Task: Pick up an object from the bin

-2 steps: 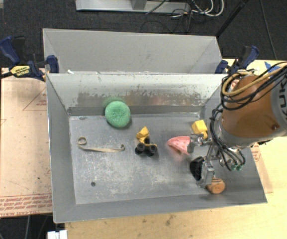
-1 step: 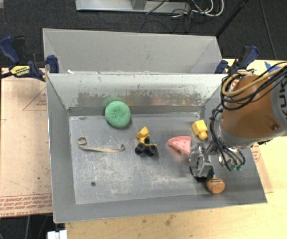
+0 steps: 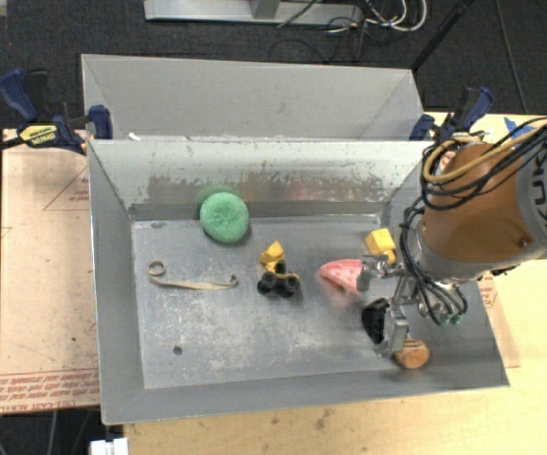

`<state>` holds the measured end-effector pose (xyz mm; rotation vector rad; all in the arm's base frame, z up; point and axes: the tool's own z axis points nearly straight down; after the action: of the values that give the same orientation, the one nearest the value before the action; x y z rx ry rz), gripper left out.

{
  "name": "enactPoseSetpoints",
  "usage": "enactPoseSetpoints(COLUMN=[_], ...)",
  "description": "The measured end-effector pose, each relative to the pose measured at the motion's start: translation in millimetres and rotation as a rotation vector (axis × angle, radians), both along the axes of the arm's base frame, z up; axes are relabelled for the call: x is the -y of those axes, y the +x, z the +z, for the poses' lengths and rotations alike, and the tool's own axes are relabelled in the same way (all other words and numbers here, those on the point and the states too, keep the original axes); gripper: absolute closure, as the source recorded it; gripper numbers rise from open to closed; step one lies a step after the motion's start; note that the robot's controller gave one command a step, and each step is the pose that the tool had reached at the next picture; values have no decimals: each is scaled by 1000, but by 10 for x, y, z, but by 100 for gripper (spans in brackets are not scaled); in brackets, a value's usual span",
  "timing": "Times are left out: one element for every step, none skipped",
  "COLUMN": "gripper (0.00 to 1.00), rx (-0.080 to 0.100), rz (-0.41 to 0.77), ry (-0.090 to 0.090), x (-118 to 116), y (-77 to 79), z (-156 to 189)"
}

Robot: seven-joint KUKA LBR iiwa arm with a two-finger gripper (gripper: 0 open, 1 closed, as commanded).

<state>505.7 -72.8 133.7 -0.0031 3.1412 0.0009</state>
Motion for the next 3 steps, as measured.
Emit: enactPoseSetpoints(gripper=[0,0,100], rx=[0,-2,1], rz=[0,90,391], ry=[0,-1,1], x=[0,-100,-255], y=[0,-32,210], z=[0,112,-183])
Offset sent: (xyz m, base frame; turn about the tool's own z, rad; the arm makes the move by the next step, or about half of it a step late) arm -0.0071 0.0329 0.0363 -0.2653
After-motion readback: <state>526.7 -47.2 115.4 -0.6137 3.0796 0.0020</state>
